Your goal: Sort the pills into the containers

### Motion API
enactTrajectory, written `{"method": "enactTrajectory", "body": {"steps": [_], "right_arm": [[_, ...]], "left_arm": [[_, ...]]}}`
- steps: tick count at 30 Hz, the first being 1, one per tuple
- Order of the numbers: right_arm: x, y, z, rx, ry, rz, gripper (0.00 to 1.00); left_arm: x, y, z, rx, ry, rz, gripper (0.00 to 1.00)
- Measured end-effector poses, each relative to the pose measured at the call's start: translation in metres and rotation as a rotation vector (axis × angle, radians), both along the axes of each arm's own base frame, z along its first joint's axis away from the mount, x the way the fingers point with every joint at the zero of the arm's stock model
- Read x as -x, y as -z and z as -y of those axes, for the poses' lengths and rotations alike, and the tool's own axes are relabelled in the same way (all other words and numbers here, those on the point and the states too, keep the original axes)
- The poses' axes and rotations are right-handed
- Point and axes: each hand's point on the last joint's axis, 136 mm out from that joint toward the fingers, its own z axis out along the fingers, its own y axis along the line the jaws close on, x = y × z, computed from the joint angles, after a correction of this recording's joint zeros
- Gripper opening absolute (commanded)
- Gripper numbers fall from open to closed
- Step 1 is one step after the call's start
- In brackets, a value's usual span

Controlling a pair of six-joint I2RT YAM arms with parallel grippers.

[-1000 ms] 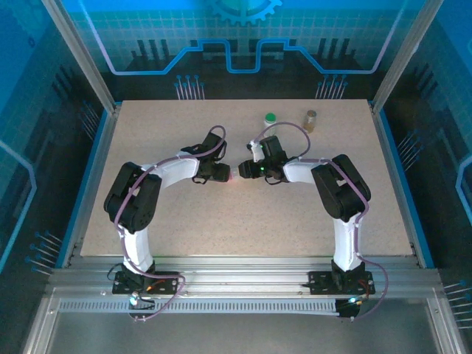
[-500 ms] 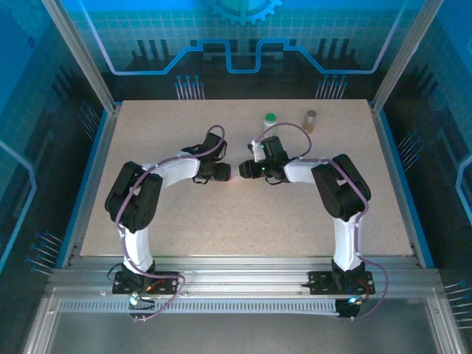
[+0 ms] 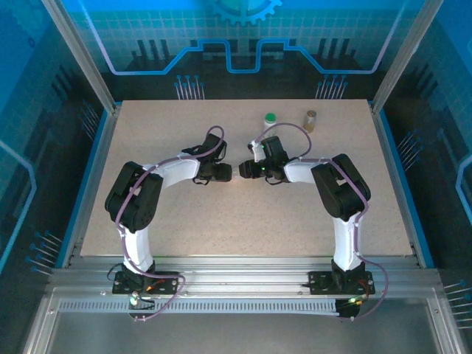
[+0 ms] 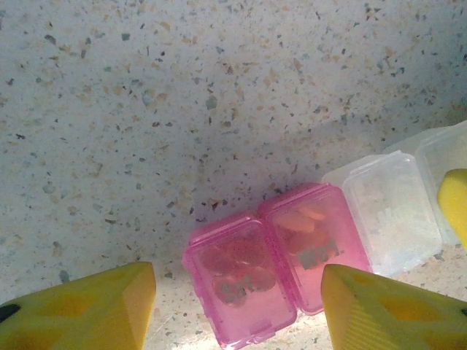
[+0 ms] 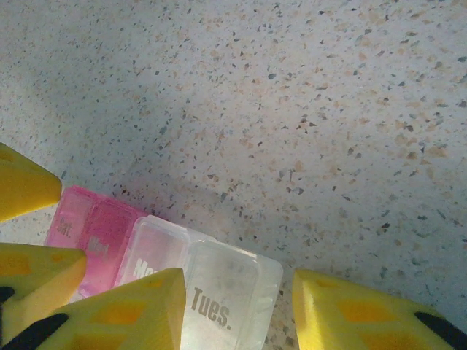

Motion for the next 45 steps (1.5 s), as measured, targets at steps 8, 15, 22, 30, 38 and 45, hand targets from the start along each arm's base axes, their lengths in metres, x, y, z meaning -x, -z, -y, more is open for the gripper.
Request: {"method": "enactTrajectory", "body": {"steps": [8, 15, 22, 30, 38, 45], "right_arm": [[-0.001, 0.000, 0.000, -0.004, -0.001, -0.003, 0.43], [-0.003, 0.000, 0.001, 0.000, 0.003, -0.009, 0.43], [-0.006, 0.000, 0.003, 0.007, 0.013, -0.025, 0.43], [-0.006, 0.001, 0.004, 0.026, 0.014, -0.056, 0.43], [-0.009, 0.000, 0.007, 0.038, 0.019, -0.071, 0.43], [-0.010, 0.000, 0.007, 0.039, 0.014, -0.076, 0.43]], "left_arm": [[-0.001, 0.005, 0.002, 0.032, -0.014, 0.004, 0.62], [-0.007, 0.008, 0.005, 0.053, -0.011, -0.020, 0.62], [-0.011, 0.009, 0.009, 0.069, 0.002, -0.026, 0.57], [-0.018, 0.009, 0.008, 0.071, 0.011, -0.014, 0.25], [-0.025, 0.011, 0.008, 0.079, 0.007, -0.013, 0.33], [-0.026, 0.010, 0.009, 0.087, 0.005, -0.005, 0.51]]}}
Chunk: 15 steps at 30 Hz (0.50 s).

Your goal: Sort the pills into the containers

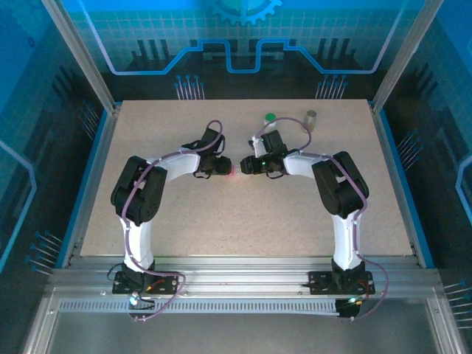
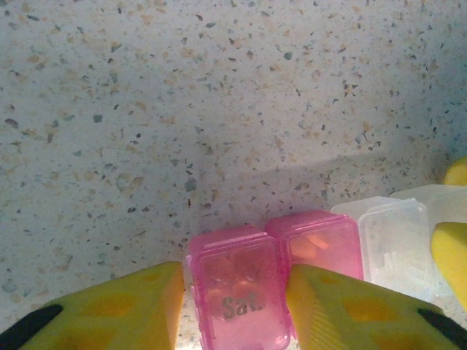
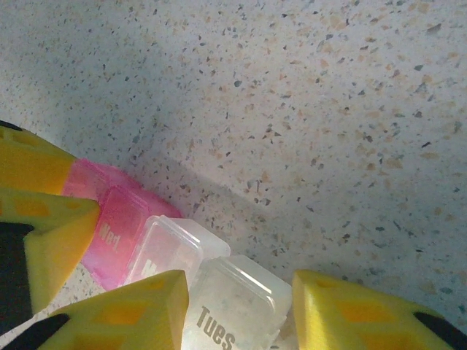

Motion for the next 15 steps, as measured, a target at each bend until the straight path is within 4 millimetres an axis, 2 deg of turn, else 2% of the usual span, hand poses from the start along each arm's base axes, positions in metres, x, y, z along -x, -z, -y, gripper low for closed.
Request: {"method": "enactTrajectory", "body": {"steps": [3, 15], "right_arm": [[-0.0002, 0.0001, 0.0005, -0.004, -0.001, -0.003, 0.43], [-0.0011, 0.0001, 0.0002, -0.025, -0.005, -0.001, 0.43]], "left_arm": [[-0.0001, -0.0005, -0.0019, 0.000, -0.005, 0.005, 0.56], [0.0015, 0.0005, -0.0011, -0.002, -0.023, -0.020, 0.59]]}}
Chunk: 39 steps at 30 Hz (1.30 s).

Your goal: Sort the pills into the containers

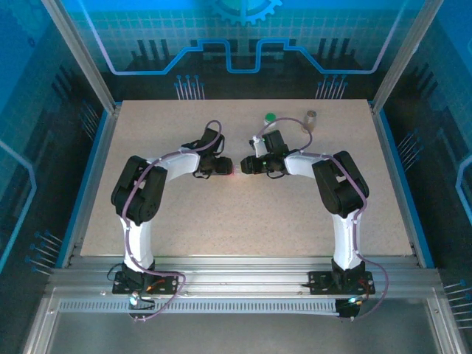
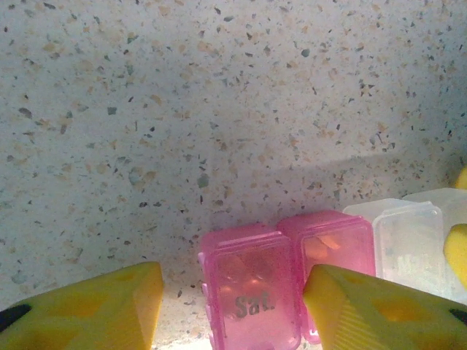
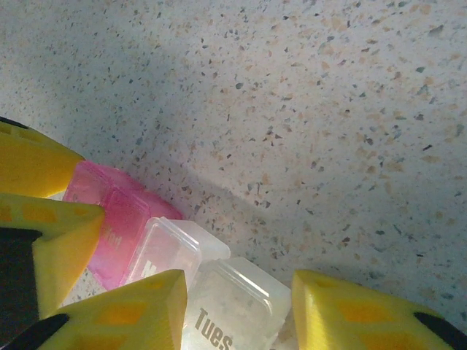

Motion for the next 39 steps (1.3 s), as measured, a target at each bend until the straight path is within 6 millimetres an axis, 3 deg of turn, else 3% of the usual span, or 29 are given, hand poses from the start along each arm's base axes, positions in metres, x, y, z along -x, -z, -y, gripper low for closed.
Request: {"method": "enactTrajectory", "body": {"steps": [21, 39], "right_arm": [[-0.005, 0.001, 0.003, -0.089, 0.010, -0.027, 0.41], [-0.009, -0.002, 0.006, -0.176, 0.046, -0.057, 0.40]], "left_arm": [[0.009, 0.004, 0.005, -0.098, 0.018, -0.144, 0.67], [0.015, 0.005, 0.014, -0.116, 0.014, -0.150, 0.60]]}}
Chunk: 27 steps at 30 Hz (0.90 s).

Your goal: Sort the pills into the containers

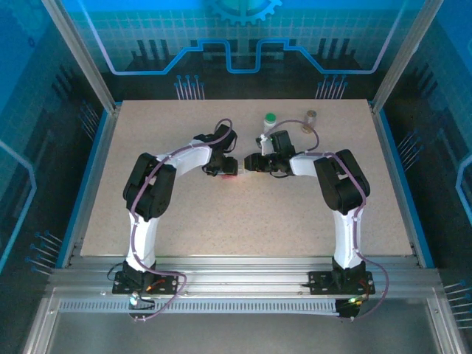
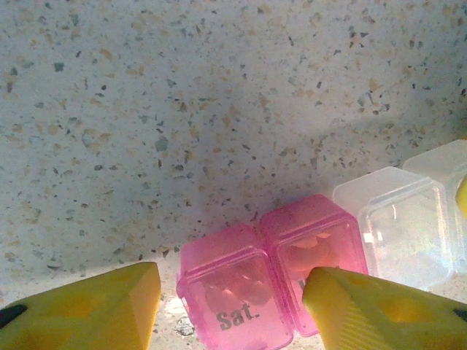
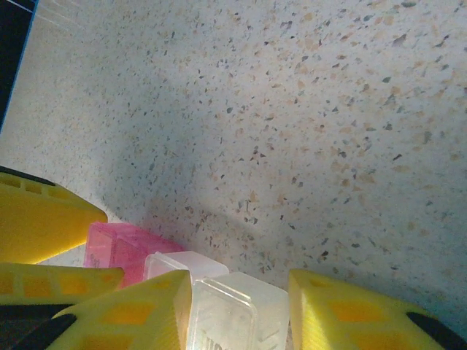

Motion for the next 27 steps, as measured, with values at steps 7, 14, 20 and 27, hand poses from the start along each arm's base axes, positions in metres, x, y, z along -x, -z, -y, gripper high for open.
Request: {"method": "enactTrajectory", "body": {"steps": [7, 14, 20, 27], "right_arm": [[-0.001, -0.001, 0.002, -0.023, 0.005, -0.015, 0.40], [0.000, -0.001, 0.002, -0.022, 0.005, -0.017, 0.40], [0.005, -0.002, 0.007, -0.010, 0.018, -0.012, 0.42], [0.014, -0.004, 0.018, 0.049, 0.032, -0.026, 0.44]], "left_arm": [[0.006, -0.009, 0.005, 0.025, -0.002, 0.011, 0.63], [0.019, -0.014, 0.010, 0.020, 0.018, -0.001, 0.67], [0.035, -0.018, -0.001, 0.027, 0.007, -0.002, 0.69], [0.038, -0.054, -0.005, 0.104, -0.013, 0.131, 0.71]]}}
